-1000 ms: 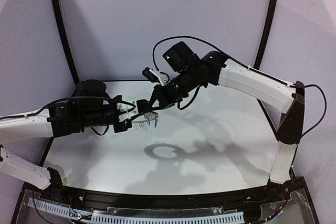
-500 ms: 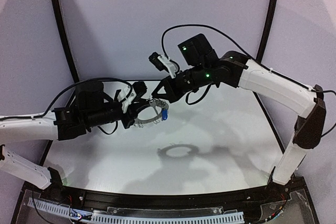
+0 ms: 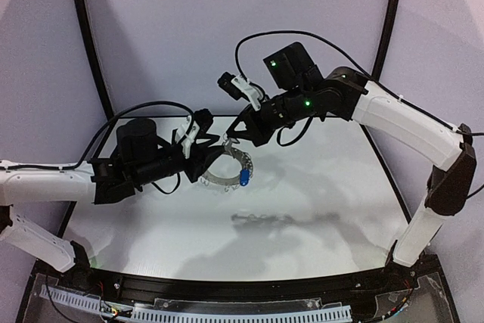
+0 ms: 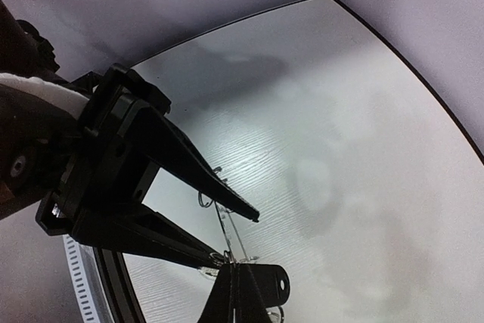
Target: Remove the keys from the keyring
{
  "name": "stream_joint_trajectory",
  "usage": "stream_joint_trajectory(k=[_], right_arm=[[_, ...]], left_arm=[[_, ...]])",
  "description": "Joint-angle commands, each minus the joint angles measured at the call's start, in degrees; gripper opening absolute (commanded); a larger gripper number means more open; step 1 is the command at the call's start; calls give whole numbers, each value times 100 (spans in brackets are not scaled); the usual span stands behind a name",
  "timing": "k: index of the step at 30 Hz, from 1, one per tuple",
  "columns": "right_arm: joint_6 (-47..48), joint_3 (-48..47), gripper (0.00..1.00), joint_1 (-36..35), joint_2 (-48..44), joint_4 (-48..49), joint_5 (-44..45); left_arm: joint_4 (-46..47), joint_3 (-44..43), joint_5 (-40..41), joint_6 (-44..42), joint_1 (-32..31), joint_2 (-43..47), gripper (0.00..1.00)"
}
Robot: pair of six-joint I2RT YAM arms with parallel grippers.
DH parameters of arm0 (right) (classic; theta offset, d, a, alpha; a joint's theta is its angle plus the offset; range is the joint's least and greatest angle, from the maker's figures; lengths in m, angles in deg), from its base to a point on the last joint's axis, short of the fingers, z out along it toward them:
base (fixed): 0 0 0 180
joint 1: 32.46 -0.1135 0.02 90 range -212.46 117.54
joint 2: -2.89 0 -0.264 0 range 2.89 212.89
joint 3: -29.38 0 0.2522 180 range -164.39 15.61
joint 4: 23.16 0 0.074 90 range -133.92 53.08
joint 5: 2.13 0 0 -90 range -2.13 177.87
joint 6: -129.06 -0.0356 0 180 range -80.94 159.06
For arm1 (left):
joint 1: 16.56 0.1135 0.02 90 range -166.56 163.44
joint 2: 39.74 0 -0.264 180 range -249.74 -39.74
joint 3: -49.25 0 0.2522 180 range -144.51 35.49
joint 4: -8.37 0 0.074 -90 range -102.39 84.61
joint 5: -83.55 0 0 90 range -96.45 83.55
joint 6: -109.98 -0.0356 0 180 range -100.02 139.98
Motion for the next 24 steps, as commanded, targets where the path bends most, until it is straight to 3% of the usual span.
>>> stream_joint_trajectory(k=[1,9,12,19,24], right_arm=[[254,-284,0,-1,56,-116,-45],[272,-321,0,-2,169,-420,394],[177,-268,0,-1,184,-500,737],[-249,-73,0,105,77,-553,1385],[-761,164,0,332,238,-549,368]], left_arm=[[-35,-235,31,-62,24,-151,31],[-484,-792,-1,-265,30,-426,23],[-542,-837,50,-264,23,-405,3],[-845,-819,323,-387,23,-386,1],[-340,-571,318,-405,23,-236,1]])
